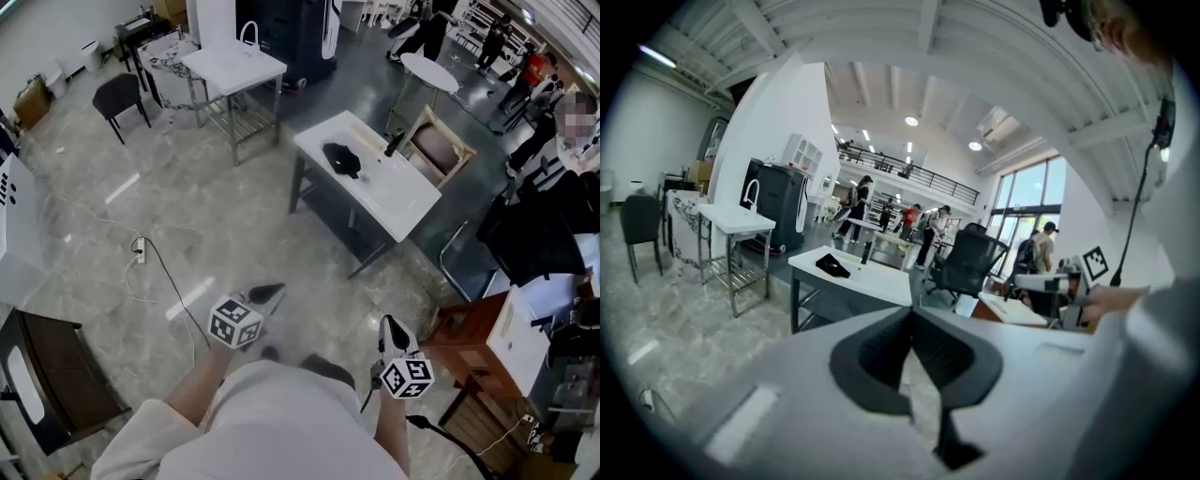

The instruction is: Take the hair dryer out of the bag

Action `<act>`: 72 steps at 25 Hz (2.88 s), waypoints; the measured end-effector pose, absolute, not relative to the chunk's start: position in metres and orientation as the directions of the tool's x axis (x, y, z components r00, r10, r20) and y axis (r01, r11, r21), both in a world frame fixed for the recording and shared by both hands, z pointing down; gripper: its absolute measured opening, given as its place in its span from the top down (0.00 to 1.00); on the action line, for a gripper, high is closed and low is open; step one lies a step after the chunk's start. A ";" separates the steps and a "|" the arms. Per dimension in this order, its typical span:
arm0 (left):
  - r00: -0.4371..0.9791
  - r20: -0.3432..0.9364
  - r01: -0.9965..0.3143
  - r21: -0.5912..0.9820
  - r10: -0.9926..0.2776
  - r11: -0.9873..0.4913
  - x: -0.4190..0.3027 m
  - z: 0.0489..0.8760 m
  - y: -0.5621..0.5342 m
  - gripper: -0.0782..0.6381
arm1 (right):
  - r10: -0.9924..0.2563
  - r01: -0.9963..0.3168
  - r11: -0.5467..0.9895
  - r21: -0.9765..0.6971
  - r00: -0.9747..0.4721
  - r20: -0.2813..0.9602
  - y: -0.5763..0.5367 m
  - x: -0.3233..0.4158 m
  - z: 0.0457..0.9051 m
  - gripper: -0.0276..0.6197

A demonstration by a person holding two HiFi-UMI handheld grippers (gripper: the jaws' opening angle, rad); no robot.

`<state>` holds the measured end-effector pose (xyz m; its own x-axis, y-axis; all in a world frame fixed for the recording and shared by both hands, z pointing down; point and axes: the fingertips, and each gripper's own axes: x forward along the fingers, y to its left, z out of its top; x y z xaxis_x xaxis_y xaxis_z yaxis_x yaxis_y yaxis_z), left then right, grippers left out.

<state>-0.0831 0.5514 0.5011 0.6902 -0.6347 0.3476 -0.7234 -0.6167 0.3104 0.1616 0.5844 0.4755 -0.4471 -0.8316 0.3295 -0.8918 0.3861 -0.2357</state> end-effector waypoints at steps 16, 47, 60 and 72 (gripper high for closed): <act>0.697 0.348 -0.717 0.336 -0.627 -0.611 -0.093 0.512 0.551 0.89 | -0.827 -0.891 0.382 -0.246 -0.448 0.340 0.587 0.145 0.483 0.95; 0.599 0.389 -0.800 0.315 -0.700 -0.510 -0.027 0.511 0.322 0.89 | -0.731 -0.803 0.510 -0.307 -0.593 0.337 0.317 0.205 0.501 0.95; 0.538 0.386 -0.838 0.340 -0.750 -0.426 -0.003 0.516 0.269 0.89 | -0.669 -0.759 0.572 -0.312 -0.651 0.358 0.253 0.228 0.518 0.95; 0.539 0.389 -0.837 0.347 -0.747 -0.423 -0.010 0.520 0.239 0.89 | -0.643 -0.751 0.574 -0.327 -0.661 0.386 0.222 0.219 0.528 0.95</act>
<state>-0.0097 0.2392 0.5198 0.5393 -0.7471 0.3887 -0.8368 -0.4234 0.3471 0.2185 0.2225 0.5284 -0.6608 -0.6434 0.3865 -0.7505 0.5744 -0.3268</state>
